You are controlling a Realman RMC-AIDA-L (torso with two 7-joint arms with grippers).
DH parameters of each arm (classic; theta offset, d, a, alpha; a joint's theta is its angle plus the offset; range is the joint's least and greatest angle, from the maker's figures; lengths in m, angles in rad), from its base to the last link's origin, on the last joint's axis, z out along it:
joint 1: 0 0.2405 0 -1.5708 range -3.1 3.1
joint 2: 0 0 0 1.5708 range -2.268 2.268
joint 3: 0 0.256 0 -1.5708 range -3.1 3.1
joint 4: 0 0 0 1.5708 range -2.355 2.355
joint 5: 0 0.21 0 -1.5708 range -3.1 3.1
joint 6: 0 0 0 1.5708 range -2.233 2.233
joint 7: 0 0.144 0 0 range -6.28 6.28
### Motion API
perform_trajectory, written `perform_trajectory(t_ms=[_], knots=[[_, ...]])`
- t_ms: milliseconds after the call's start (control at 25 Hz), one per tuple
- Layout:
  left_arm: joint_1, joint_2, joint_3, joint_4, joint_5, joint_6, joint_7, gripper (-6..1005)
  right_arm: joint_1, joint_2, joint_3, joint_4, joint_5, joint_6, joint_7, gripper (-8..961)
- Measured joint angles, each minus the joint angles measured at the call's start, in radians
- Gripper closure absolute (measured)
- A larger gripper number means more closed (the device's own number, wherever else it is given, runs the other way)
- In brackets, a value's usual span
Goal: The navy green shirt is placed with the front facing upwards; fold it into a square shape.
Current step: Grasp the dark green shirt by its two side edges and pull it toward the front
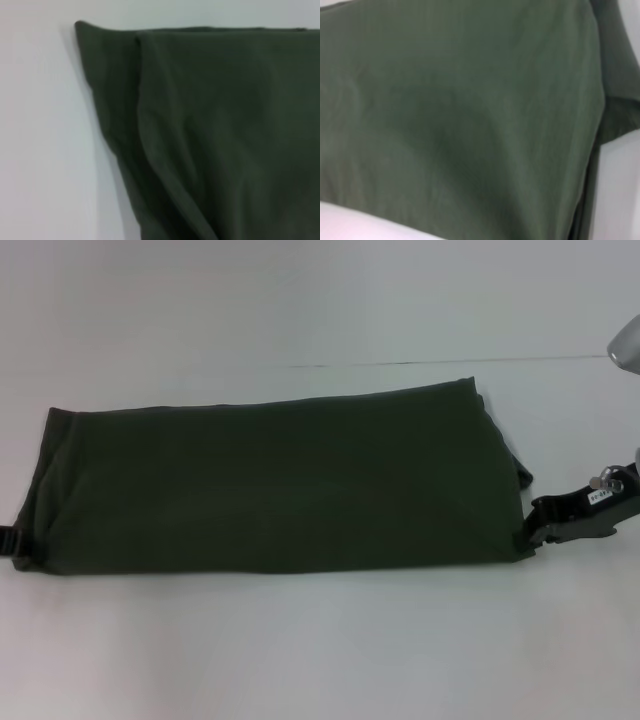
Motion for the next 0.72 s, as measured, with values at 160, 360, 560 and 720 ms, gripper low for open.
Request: perform_trajectory(t_ms=[160, 360, 560, 720], knots=[[0.001, 0.0, -0.001, 0.028, 0.033, 0.042, -0.01, 971, -0.007, -0.005, -0.002, -0.024, 0.0, -0.065, -0.012, 918], [0.001, 0.003, 0.0, 0.044, 0.071, 0.103, -0.018, 971, -0.009, -0.008, -0.002, -0.026, -0.003, -0.107, -0.029, 919], [0.005, 0.011, 0.001, 0.067, 0.079, 0.203, -0.012, 971, -0.014, -0.007, -0.002, -0.026, -0.01, -0.183, -0.054, 919], [0.008, 0.021, -0.003, 0.081, 0.08, 0.281, -0.003, 970, -0.022, -0.006, -0.002, -0.032, -0.011, -0.256, -0.072, 919]])
